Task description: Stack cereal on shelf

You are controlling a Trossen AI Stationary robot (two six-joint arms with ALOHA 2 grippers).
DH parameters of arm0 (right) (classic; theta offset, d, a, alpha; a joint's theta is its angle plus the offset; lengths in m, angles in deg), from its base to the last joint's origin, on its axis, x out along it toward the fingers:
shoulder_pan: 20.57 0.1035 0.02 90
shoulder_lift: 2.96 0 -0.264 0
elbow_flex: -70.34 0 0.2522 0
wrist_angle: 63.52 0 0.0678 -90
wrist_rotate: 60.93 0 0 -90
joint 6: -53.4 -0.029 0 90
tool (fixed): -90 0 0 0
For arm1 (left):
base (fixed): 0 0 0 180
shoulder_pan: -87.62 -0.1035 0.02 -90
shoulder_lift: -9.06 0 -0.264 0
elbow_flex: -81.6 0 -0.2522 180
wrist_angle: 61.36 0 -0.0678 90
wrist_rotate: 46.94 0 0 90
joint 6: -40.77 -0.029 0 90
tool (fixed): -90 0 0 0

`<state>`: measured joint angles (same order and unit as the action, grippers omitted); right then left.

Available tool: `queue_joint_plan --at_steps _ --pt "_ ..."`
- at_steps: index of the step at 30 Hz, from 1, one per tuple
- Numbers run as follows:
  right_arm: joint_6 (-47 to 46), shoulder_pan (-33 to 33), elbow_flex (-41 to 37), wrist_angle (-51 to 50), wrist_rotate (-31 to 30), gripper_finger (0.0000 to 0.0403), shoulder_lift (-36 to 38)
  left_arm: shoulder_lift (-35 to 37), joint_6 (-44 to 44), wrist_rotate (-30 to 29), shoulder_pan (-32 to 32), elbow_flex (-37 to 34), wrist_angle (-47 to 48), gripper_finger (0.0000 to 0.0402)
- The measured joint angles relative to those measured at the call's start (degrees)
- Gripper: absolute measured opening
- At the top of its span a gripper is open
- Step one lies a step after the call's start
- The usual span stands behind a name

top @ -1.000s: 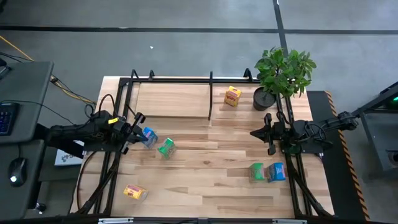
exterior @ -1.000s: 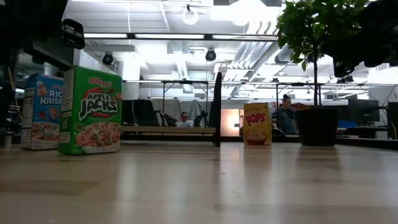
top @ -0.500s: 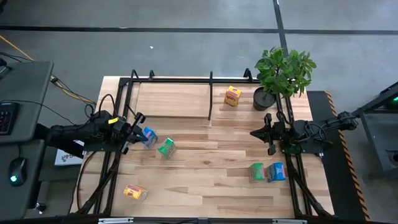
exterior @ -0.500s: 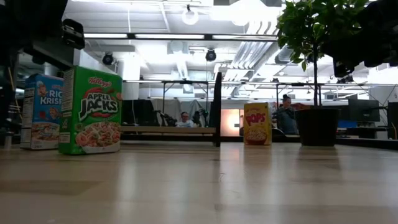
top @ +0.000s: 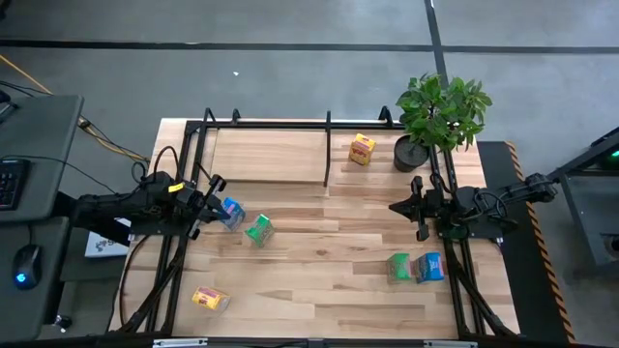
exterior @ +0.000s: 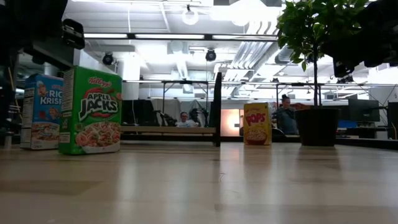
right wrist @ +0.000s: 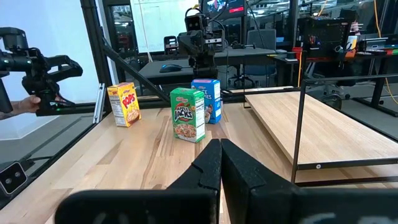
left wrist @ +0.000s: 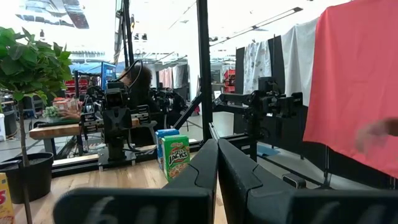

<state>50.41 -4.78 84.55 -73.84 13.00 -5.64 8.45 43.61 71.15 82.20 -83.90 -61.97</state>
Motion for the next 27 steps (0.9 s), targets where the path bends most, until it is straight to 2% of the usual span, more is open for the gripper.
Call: queue_joint_plan --at_steps 13,16,19,21,23,25,27 --pt "-0.2 0.0 0.0 1.2 0.0 0.0 0.0 0.0 0.0 0.0 0.0 0.0 0.0 0.0003" --pt "-1.4 -0.1 0.0 12.1 -1.3 0.0 0.0 0.0 0.0 0.0 0.0 0.0 0.0 0.0003" --pt "-3.1 -0.7 0.0 27.7 -6.6 0.0 0.0 0.0 0.0 0.0 0.0 0.0 0.0 0.0003" --pt "-6.4 -1.4 0.0 34.8 -7.4 0.0 -1.1 0.0 0.0 0.0 0.0 0.0 0.0 0.0003" --pt "-9.3 -2.1 0.1 39.1 -2.9 0.0 -4.5 0.0 0.0 0.0 0.0 0.0 0.0 0.0003" --pt "-12.0 -2.6 1.6 39.2 1.5 0.0 -9.8 0.0 0.0 0.0 0.0 0.0 0.0 0.0003" --pt "-14.7 -2.6 5.3 39.8 1.1 0.0001 -16.6 0.0 0.0 0.0 0.0 0.0 0.0 0.0003"
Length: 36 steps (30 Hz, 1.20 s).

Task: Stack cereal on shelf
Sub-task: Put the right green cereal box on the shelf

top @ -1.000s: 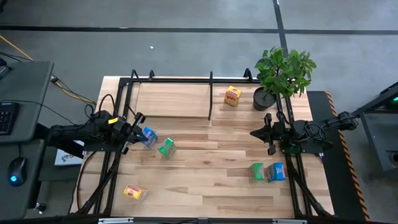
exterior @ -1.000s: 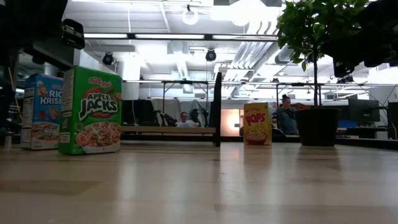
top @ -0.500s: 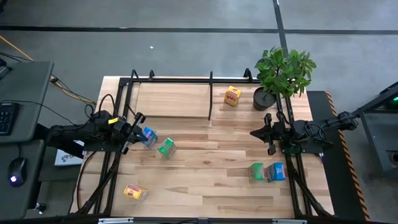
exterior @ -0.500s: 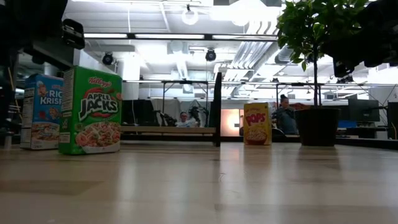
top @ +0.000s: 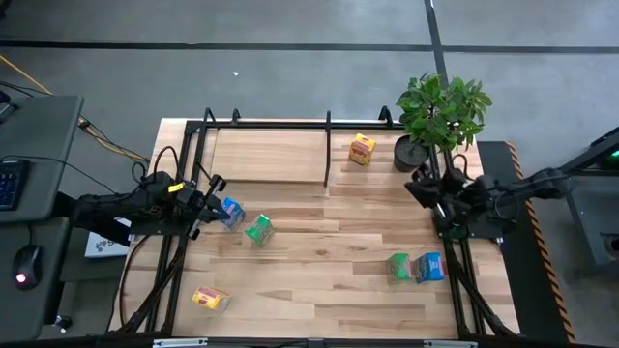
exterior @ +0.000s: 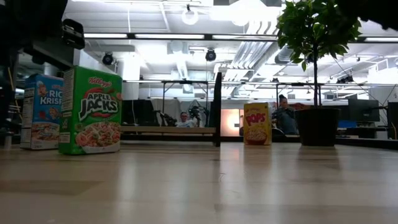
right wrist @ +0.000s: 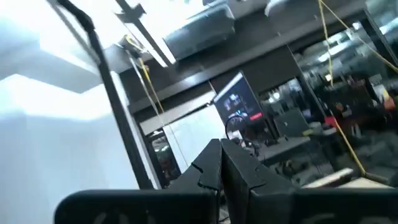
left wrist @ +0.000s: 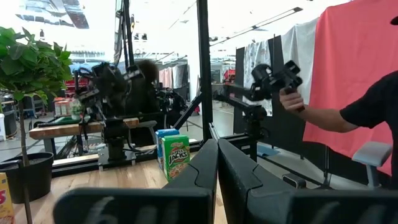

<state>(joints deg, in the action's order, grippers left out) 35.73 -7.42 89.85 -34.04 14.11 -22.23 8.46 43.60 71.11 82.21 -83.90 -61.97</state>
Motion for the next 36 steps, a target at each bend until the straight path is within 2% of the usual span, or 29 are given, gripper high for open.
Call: queue_joint_plan --at_steps 2,4,7,11,13,16,19,23,28,36 --pt "0.2 0.0 5.4 -1.4 -0.2 0.0006 -7.2 0.0 0.0 0.0 0.0 0.0 0.0 0.0003" --pt "0.1 0.0 11.9 -8.6 1.2 0.002 -13.7 0.0 0.0 0.0 0.0 0.0 0.0 0.0003" --pt "-2.7 0.0 25.3 -31.2 1.7 0.0062 -21.4 0.0 0.0 0.0 0.0 0.0 0.0 0.0003" --pt "-15.6 -0.5 44.4 -67.0 -1.0 0.0141 -30.9 0.0 0.0 0.0 0.0 0.0 0.0 0.0003" --pt "-23.1 -0.6 53.1 -81.8 0.9 0.018 -35.8 0.0 0.0 0.0 0.0 0.0 0.0 0.0003" --pt "-34.2 -0.1 63.8 -98.8 5.9 0.0229 -42.4 0.0 0.0 0.0 0.0 0.0 0.0 0.0003" --pt "-46.3 2.4 70.5 -110.5 10.8 0.0257 -47.8 0.0 0.0 0.0 0.0 0.0 0.0 0.0003" --pt "-64.5 8.2 75.0 -120.7 13.3 0.0266 -53.2 0.0 0.0 0.0 0.0 0.0 0.0 0.0003" --pt "-85.0 16.8 75.3 -122.9 15.2 0.0267 -58.7 0.0 0.0 0.0 0.0 0.0 0.0 0.0003" --pt "-100.2 24.4 75.3 -122.8 15.5 0.0266 -67.2 0.0 0.0 0.0 0.0 0.0 0.0 0.0003"
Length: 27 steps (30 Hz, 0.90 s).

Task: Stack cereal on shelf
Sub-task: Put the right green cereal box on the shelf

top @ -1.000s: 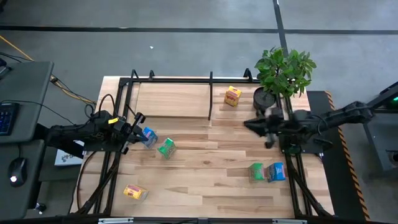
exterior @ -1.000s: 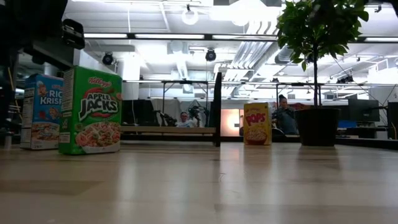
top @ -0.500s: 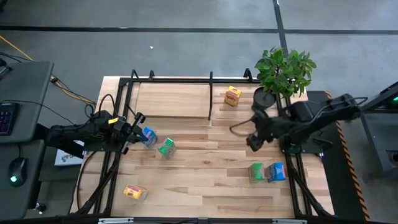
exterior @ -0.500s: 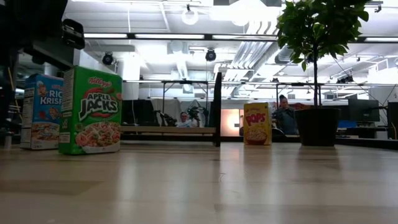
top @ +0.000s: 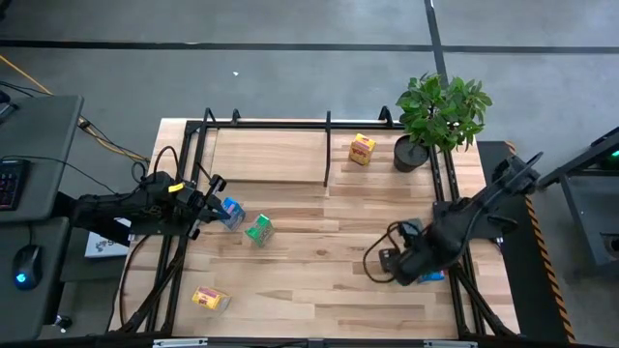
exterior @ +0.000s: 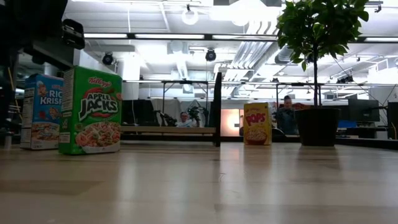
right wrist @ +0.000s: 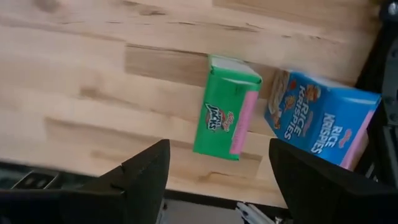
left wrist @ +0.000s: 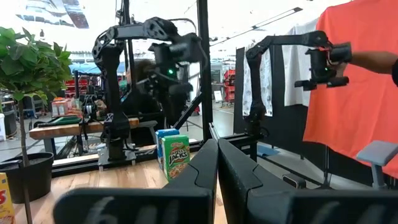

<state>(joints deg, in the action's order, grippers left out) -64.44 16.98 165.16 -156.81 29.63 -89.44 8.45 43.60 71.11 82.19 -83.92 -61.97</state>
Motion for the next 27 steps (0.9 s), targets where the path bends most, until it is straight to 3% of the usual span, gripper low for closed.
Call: queue_joint_plan --at_steps 27 --pt "-2.6 0.7 0.0 -0.7 1.4 0.0266 -16.3 0.0 0.0 0.0 0.0 0.0 0.0 0.0003"
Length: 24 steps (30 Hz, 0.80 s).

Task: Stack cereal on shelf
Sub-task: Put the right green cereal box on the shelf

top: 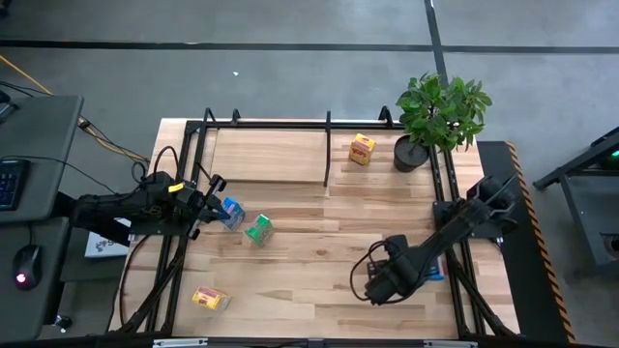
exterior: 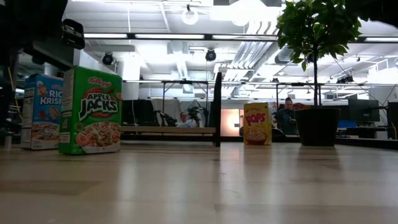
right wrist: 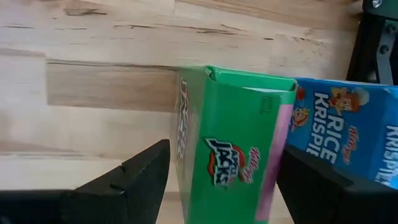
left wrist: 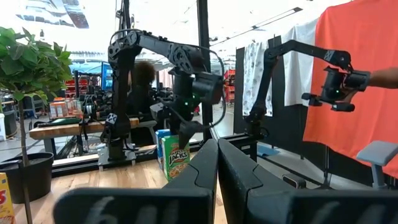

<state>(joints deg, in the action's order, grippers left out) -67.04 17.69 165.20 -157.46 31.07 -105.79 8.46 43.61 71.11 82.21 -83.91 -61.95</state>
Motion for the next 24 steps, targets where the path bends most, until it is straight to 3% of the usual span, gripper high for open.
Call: queue_joint_plan --at_steps 12,24 --pt "-2.5 0.0 -4.0 0.3 -0.4 0.0254 -1.2 0.0 0.0 0.0 0.0 0.0 0.0 0.0003" --pt "-1.3 0.0 -3.4 0.0 -0.4 0.0169 -1.0 0.0 0.0 0.0 0.0 0.0 0.0 0.0003"
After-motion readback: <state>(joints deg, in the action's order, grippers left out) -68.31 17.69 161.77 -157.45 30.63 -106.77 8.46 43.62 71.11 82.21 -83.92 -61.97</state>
